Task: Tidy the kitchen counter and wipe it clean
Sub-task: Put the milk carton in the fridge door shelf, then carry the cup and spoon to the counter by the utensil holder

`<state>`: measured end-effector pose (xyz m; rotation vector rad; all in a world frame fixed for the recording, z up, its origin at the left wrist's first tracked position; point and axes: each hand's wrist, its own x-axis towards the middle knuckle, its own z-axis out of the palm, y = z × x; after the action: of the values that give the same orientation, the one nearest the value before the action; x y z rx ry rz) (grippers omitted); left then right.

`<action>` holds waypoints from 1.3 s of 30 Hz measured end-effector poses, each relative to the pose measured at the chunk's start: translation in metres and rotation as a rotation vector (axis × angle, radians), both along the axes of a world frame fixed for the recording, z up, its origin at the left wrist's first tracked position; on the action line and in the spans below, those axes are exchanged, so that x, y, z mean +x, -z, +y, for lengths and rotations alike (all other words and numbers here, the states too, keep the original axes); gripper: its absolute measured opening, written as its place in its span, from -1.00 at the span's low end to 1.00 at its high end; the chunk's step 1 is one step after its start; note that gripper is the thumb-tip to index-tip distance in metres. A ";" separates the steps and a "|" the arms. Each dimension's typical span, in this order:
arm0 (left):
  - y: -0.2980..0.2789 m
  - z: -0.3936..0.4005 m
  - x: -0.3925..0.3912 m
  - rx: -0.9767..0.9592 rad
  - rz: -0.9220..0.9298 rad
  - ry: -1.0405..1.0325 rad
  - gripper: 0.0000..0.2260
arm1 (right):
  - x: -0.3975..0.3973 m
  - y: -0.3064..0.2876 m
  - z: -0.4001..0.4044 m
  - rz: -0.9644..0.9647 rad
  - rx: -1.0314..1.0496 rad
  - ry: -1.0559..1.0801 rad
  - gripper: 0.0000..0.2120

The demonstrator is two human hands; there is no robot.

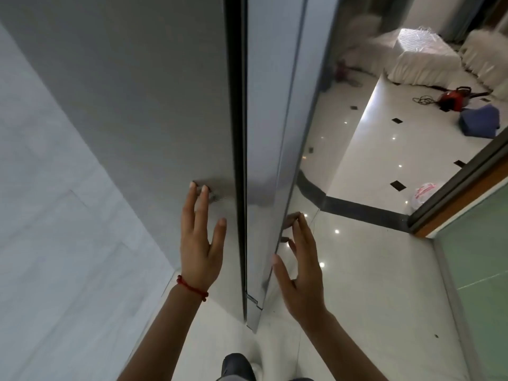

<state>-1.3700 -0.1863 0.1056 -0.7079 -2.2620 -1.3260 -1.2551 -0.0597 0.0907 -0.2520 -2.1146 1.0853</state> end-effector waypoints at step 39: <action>0.196 0.219 0.381 -1.426 -0.949 0.899 -0.78 | 0.610 0.189 -0.032 -0.694 -1.449 1.414 -0.67</action>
<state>-0.9894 0.0324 -0.0906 -2.0086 -3.7934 0.2021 -0.6447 -0.0920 -0.0984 -2.5070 -0.5577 1.3116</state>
